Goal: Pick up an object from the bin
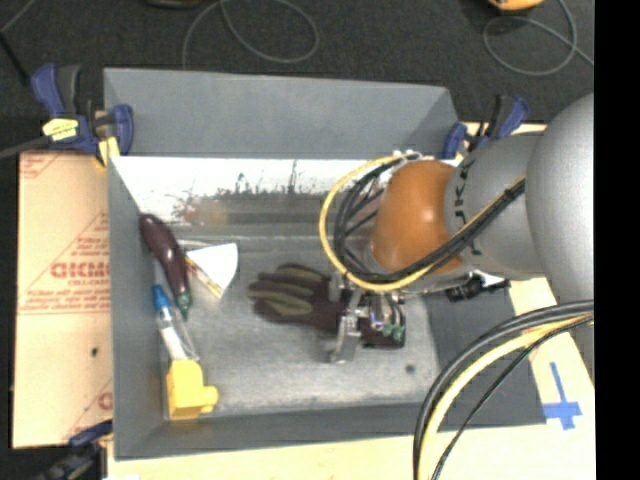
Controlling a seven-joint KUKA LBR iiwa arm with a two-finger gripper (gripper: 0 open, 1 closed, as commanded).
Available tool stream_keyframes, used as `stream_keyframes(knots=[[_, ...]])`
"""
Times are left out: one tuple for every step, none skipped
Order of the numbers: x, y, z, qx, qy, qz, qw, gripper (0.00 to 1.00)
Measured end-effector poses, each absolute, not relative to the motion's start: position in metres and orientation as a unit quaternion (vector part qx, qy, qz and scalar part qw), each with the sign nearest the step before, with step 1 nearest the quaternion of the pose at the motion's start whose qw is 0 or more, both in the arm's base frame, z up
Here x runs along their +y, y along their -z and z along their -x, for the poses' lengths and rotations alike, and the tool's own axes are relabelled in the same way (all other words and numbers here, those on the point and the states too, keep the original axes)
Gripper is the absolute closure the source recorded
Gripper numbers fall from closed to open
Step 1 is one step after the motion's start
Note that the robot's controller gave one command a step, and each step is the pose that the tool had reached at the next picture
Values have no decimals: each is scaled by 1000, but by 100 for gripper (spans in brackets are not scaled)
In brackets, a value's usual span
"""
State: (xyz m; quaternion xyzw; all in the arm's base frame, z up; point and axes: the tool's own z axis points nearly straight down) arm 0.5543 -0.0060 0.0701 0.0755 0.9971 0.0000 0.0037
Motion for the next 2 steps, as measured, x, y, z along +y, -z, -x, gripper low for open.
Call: stream_keyframes(knots=[[-13,-73,-555,998,1,-57,5,100],[-13,-73,-555,998,1,-57,5,100]])
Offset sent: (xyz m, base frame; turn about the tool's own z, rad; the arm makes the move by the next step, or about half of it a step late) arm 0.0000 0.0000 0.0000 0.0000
